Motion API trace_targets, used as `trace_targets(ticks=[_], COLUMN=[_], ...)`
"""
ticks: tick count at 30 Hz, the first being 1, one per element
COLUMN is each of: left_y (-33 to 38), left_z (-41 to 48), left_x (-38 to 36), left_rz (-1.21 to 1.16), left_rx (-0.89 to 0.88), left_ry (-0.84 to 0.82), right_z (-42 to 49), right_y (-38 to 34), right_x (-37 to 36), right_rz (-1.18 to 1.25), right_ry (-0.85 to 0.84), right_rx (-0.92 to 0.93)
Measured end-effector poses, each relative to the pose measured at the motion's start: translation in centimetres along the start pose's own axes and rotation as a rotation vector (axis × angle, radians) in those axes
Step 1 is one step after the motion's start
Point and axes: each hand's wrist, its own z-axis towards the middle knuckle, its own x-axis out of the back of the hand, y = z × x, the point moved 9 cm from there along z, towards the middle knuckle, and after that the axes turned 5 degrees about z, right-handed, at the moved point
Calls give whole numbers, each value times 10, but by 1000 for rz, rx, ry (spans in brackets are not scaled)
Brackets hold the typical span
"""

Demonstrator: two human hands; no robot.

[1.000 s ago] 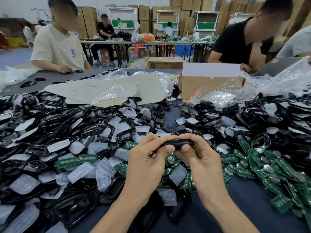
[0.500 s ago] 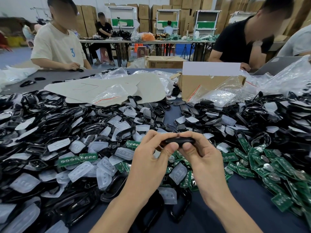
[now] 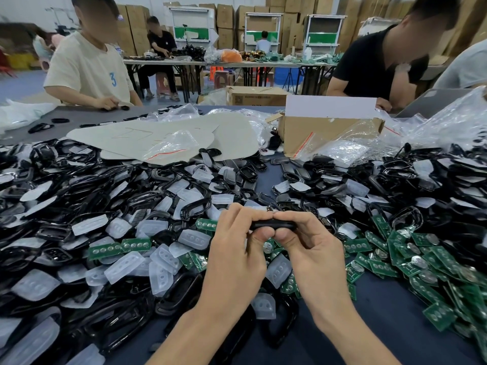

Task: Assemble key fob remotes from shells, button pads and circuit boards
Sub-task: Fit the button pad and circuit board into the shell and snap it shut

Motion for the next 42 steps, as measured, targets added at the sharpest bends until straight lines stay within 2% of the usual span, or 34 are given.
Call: trace_targets(ticks=[4,7,11,13,16,20,24,29,32,35,39,42], left_y=[0,-4,-12,-15,-17,-20,-20,-24,-31,-36,-39,-26], left_z=[-1,-1,-2,-2,-1,-1,3,5,4,-1,-4,0], left_x=[1,1,0,-1,-4,-6,-4,-6,-16,-29,-31,-17], left_rz=[4,-82,-227,-249,-252,-282,-463,-572,-693,-849,-789,-524], left_rx=[5,55,116,143,171,193,218,248,344,508,568,336], left_ry=[18,26,11,-3,-31,-50,-53,-82,-156,-252,-269,-228], right_z=[1,3,1,-3,-3,0,1,0,0,1,1,3], right_y=[-1,1,28,34,33,26,16,5,-2,-2,-3,-1], right_x=[0,-2,-14,-24,-27,-23,-23,-20,-14,-9,-12,-5], right_rz=[-1,97,592,702,747,698,527,342,130,48,20,7], right_ry=[5,-16,-15,-47,-86,-119,-175,-199,-188,-195,-189,-135], right_rx=[4,-3,-314,-431,-455,-398,-273,-138,-39,-11,36,56])
